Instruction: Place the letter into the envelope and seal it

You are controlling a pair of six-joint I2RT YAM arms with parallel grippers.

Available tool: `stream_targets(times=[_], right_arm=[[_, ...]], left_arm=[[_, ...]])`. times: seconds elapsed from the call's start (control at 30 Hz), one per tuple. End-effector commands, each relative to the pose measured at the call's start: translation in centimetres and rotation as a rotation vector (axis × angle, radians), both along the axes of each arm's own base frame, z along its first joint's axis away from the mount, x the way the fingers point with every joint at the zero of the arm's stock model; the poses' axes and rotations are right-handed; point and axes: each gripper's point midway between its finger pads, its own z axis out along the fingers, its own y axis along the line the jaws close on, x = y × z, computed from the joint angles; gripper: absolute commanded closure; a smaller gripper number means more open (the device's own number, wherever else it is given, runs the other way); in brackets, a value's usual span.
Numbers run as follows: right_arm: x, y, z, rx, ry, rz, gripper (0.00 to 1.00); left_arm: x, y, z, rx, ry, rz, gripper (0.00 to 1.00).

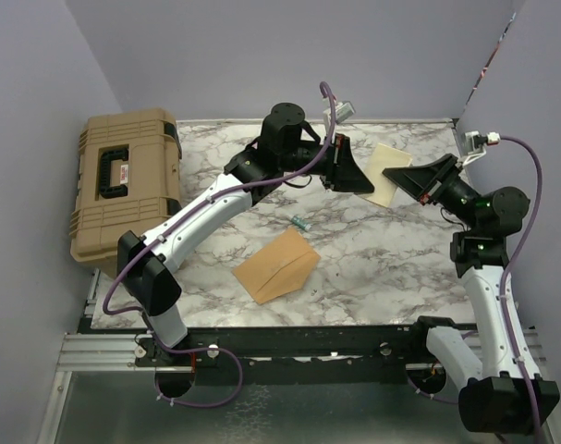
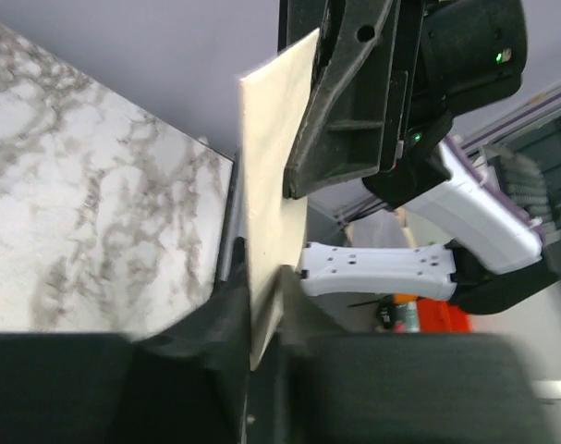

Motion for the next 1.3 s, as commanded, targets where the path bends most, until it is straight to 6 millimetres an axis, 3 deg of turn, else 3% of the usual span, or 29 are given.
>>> stream_targets(times=[0.0, 0.1, 0.2, 0.3, 0.33, 0.37, 0.43, 0.57, 0.73, 0.87, 0.97, 1.1, 1.27], right_arm=[[-0.3, 0.2, 1.4, -0.055, -0.039, 0.003, 0.99], [1.6, -0.9, -0.6, -0.097, 0.064, -0.103, 0.99], [3.4, -2.3, -5.5, -0.173, 0.249, -0.202, 0.99], [3.9, -3.5, -11.1, -0.234, 0.416, -0.271, 0.99], [3.8, -3.7, -12.6, -0.245, 0.456, -0.286, 0.99], [3.6, -3.9, -14.1, -0.248, 0.499, -0.295, 0.99], [3.1, -3.8, -16.5, -0.236, 0.566, -0.289, 0.99], [2.0, -3.0, -19.8, -0.169, 0.654, -0.268, 0.99], [0.9, -2.2, -22.8, -0.123, 0.720, -0.253, 0.99], [0.0, -1.7, -24.4, -0.131, 0.769, -0.225, 0.99], [-0.6, -1.3, -25.2, -0.148, 0.808, -0.203, 0.99], [-1.1, -0.4, -26.2, -0.166, 0.856, -0.197, 0.99], [-0.8, 1.7, -28.2, -0.224, 0.960, -0.185, 0.99]], left_arm=[[0.7, 0.6, 2.2, -0.046, -0.059, 0.027, 0.57], [2.8, 2.0, 0.9, -0.016, -0.096, 0.147, 0.25], [7.1, 5.5, -4.2, 0.142, -0.134, 0.414, 0.04], [10.7, 11.0, -11.2, 0.365, -0.134, 0.687, 0.01], [11.1, 13.1, -14.2, 0.459, -0.114, 0.757, 0.01], [11.5, 14.6, -15.6, 0.522, -0.112, 0.816, 0.01], [11.3, 17.8, -19.8, 0.671, -0.075, 0.903, 0.01], [10.2, 21.6, -25.4, 0.835, 0.014, 0.977, 0.01], [8.9, 24.1, -31.2, 0.954, 0.137, 0.984, 0.01], [9.1, 24.8, -34.1, 0.986, 0.173, 0.962, 0.01], [8.5, 24.6, -35.5, 0.986, 0.225, 0.925, 0.01], [6.1, 24.1, -36.9, 0.965, 0.337, 0.882, 0.05], [2.2, 23.4, -38.0, 0.936, 0.519, 0.827, 0.23]])
